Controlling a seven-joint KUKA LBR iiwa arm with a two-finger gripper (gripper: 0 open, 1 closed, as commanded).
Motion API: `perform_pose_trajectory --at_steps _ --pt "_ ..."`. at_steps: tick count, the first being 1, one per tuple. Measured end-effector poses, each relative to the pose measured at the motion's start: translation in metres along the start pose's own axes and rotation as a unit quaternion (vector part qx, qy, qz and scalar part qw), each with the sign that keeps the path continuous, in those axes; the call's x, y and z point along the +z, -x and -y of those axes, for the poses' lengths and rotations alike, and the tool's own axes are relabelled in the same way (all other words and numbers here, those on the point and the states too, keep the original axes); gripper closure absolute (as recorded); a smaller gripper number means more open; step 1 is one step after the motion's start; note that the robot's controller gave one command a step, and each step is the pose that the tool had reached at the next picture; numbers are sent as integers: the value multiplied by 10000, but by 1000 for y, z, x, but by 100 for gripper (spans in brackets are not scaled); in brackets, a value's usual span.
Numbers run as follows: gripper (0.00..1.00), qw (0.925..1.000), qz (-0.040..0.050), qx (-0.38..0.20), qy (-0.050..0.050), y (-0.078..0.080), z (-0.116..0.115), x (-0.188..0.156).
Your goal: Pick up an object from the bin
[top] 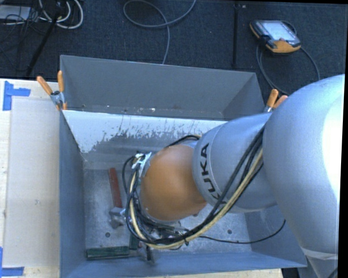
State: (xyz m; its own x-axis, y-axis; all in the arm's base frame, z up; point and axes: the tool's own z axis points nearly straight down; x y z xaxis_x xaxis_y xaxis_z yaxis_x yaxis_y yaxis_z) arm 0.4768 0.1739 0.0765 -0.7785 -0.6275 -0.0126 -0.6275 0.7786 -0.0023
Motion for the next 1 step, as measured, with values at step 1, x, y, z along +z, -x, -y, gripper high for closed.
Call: perform_pose_trajectory --at_steps 1 --pt "100 10000 -64 4 22 -3 -2 2"
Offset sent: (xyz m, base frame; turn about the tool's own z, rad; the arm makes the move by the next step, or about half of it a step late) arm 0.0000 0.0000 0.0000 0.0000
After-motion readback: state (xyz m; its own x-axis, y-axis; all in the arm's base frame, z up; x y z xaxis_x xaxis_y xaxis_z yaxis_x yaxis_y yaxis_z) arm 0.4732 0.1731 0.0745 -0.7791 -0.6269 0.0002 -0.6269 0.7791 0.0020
